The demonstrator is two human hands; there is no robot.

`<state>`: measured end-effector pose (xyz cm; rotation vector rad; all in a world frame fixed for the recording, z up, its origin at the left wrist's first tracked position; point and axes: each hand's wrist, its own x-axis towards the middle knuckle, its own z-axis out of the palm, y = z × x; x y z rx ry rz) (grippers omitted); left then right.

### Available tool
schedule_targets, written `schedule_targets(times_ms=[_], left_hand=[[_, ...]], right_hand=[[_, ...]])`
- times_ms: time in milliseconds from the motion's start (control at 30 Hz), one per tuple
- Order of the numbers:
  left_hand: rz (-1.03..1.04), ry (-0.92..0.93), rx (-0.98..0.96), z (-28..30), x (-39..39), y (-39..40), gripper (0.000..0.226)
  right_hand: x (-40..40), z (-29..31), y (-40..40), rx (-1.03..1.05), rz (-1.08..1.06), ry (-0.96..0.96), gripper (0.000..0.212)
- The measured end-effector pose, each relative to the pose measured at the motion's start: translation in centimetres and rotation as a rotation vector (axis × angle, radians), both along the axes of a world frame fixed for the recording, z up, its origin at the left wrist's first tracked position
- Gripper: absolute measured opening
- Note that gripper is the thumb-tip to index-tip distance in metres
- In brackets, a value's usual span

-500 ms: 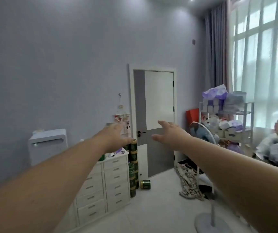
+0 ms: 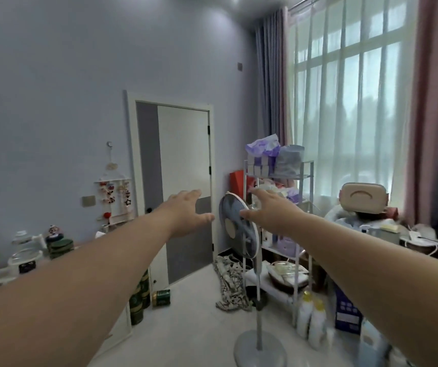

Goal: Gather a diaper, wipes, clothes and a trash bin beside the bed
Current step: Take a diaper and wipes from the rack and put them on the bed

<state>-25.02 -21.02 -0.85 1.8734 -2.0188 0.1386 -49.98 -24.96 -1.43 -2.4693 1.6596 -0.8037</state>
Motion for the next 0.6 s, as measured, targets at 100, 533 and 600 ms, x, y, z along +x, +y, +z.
schedule_targets(times_ms=[100, 533, 600], left_hand=[[-0.038, -0.016, -0.002, 0.1, -5.2, -3.8, 0.091], [-0.208, 0.01, -0.018, 0.1, -19.4, -18.9, 0.096], [-0.236, -0.003, -0.01, -0.5, -20.3, -21.0, 0.097]], right_hand=[[-4.9, 0.3, -2.7, -0.005, -0.032, 0.019, 0.086], [-20.5, 0.6, -12.6, 0.003, -0.234, 0.015, 0.08], [-21.5, 0.2, -14.2, 0.012, -0.263, 0.023, 0.083]])
